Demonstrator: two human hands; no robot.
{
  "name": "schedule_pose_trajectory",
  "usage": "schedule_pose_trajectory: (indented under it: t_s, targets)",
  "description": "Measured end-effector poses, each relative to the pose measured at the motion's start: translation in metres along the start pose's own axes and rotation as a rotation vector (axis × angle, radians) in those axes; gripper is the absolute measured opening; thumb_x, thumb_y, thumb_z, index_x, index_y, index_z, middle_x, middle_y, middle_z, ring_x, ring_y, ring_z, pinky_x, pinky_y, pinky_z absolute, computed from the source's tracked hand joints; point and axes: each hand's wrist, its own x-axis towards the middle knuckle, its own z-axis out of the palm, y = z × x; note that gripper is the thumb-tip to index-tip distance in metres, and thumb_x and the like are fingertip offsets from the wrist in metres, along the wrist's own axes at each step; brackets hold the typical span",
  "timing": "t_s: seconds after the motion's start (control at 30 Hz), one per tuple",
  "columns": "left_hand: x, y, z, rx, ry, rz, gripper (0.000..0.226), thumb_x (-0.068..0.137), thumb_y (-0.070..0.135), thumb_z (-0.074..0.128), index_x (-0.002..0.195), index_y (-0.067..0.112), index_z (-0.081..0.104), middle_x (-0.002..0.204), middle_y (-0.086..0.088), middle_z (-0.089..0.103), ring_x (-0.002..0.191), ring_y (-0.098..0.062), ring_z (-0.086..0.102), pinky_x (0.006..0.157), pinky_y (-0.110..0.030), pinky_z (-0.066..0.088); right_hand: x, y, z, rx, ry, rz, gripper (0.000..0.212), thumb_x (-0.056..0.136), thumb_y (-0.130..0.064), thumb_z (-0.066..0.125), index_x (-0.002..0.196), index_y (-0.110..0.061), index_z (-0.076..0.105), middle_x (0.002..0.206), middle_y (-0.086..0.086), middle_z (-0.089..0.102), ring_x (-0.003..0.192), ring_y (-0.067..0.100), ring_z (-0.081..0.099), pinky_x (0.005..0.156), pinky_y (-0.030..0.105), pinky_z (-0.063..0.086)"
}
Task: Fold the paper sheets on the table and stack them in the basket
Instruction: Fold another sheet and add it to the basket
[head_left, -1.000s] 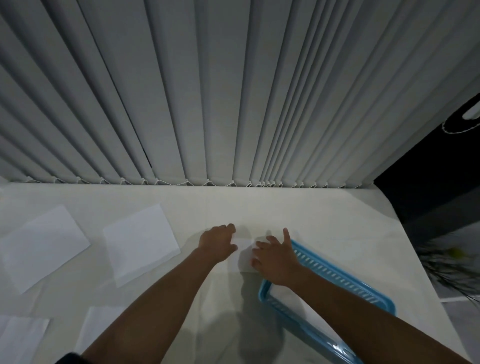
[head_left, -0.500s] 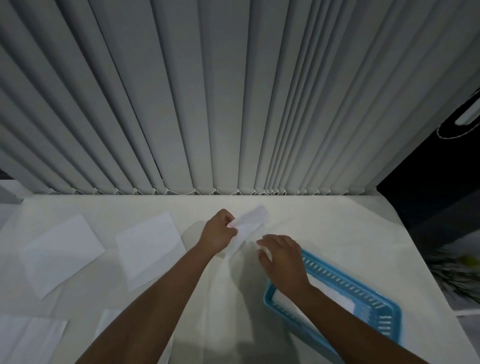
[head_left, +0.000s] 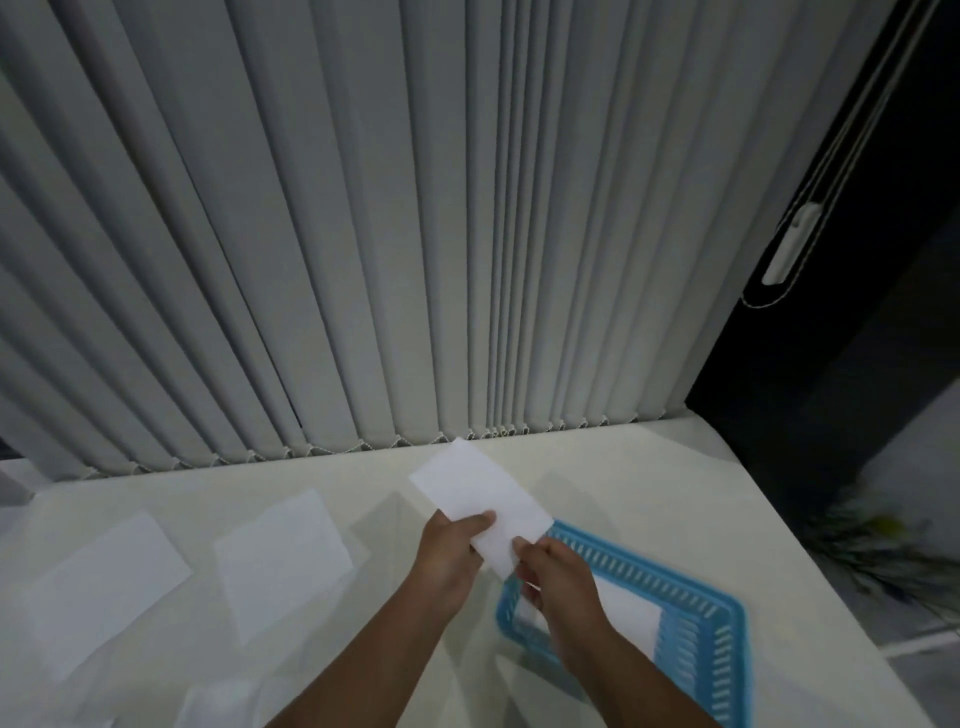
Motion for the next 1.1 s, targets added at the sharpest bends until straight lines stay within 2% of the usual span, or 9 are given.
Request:
schedule_pose_trajectory:
  t_s: [0.13, 0.23, 0.37, 0.5, 0.67, 0.83, 0.9, 1.03, 1.1]
  targets:
    - [-0.009, -0.012, 0.002, 0.026, 0.058, -0.008, 0.031, 0.088, 0.001, 0.058, 0.119, 0.001, 0.059, 0.116, -0.015, 0.067, 0.102, -0.029, 0.064, 0.078, -0.036, 0.055, -0.007, 0.003, -0.027, -0.046, 0.059, -0.037, 0.039, 0.085, -0.004, 0.066, 0.053, -0.014, 0.046, 0.048, 0.001, 0.044, 0.05, 0.015, 0.038, 0.053, 0.026, 0.034]
    - [-0.014, -0.017, -0.001, 0.162, 0.109, -0.01, 0.027, 0.089, 0.008, 0.06, 0.115, 0.004, 0.062, 0.11, -0.011, 0.07, 0.097, -0.024, 0.066, 0.073, -0.031, 0.054, -0.013, 0.008, -0.052, -0.025, 0.122, -0.033, 0.024, 0.084, -0.005, 0.067, 0.062, -0.011, 0.059, 0.055, 0.002, 0.05, 0.054, 0.015, 0.043, 0.055, 0.026, 0.038]
    - [-0.019, -0.028, -0.003, 0.409, 0.094, -0.033, 0.017, 0.089, 0.015, 0.063, 0.104, 0.009, 0.067, 0.093, -0.006, 0.07, 0.08, -0.018, 0.064, 0.07, -0.026, 0.052, -0.016, 0.015, -0.085, -0.001, 0.234, -0.044, 0.003, 0.084, -0.009, 0.068, 0.082, -0.007, 0.069, 0.067, 0.003, 0.058, 0.06, 0.014, 0.048, 0.056, 0.026, 0.038]
    - [-0.015, -0.04, 0.003, 0.707, 0.045, 0.018, 0.015, 0.087, 0.019, 0.065, 0.087, 0.005, 0.071, 0.092, -0.013, 0.071, 0.08, -0.022, 0.063, 0.08, -0.036, 0.052, -0.016, 0.022, -0.11, -0.046, 0.341, -0.097, 0.009, 0.083, -0.01, 0.069, 0.074, -0.01, 0.068, 0.066, 0.003, 0.06, 0.06, 0.016, 0.047, 0.055, 0.025, 0.039]
    - [-0.003, -0.051, 0.004, 1.067, 0.02, 0.122, 0.02, 0.085, 0.032, 0.065, 0.081, 0.013, 0.072, 0.081, 0.0, 0.068, 0.081, -0.019, 0.063, 0.075, -0.03, 0.046, -0.019, 0.036, -0.129, -0.083, 0.413, -0.119, 0.017, 0.082, -0.008, 0.071, 0.065, -0.012, 0.067, 0.064, 0.006, 0.06, 0.057, 0.016, 0.049, 0.057, 0.027, 0.041]
    - [0.012, -0.061, -0.01, 1.3, 0.084, 0.176, 0.018, 0.084, 0.032, 0.056, 0.072, 0.038, 0.067, 0.098, 0.004, 0.071, 0.094, -0.02, 0.065, 0.084, -0.036, 0.053, -0.016, 0.05, -0.138, -0.158, 0.447, -0.094, 0.018, 0.082, -0.007, 0.071, 0.066, -0.013, 0.067, 0.064, 0.003, 0.062, 0.057, 0.012, 0.052, 0.053, 0.02, 0.043]
    - [0.014, -0.064, -0.015, 1.415, 0.097, 0.215, 0.025, 0.088, 0.025, 0.051, 0.084, 0.039, 0.071, 0.112, 0.007, 0.067, 0.108, -0.02, 0.059, 0.091, -0.038, 0.05, -0.014, 0.056, -0.14, -0.184, 0.462, -0.076, 0.019, 0.081, -0.008, 0.071, 0.063, -0.015, 0.067, 0.065, 0.003, 0.062, 0.059, 0.014, 0.053, 0.061, 0.026, 0.045]
    - [0.015, -0.071, -0.016, 1.668, 0.073, 0.205, 0.033, 0.095, 0.024, 0.043, 0.107, 0.043, 0.067, 0.147, 0.007, 0.04, 0.137, -0.018, 0.03, 0.116, -0.046, 0.021, -0.013, 0.062, -0.144, -0.235, 0.475, -0.063, 0.02, 0.081, -0.014, 0.072, 0.062, -0.018, 0.068, 0.066, 0.001, 0.065, 0.064, 0.018, 0.056, 0.072, 0.035, 0.046]
    - [0.014, -0.075, -0.014, 1.746, 0.053, 0.179, 0.035, 0.095, 0.026, 0.04, 0.114, 0.046, 0.062, 0.155, 0.006, 0.027, 0.142, -0.017, 0.018, 0.118, -0.049, 0.005, -0.012, 0.062, -0.145, -0.26, 0.478, -0.07, 0.018, 0.081, -0.016, 0.072, 0.064, -0.019, 0.068, 0.067, 0.0, 0.065, 0.065, 0.018, 0.057, 0.071, 0.034, 0.046]
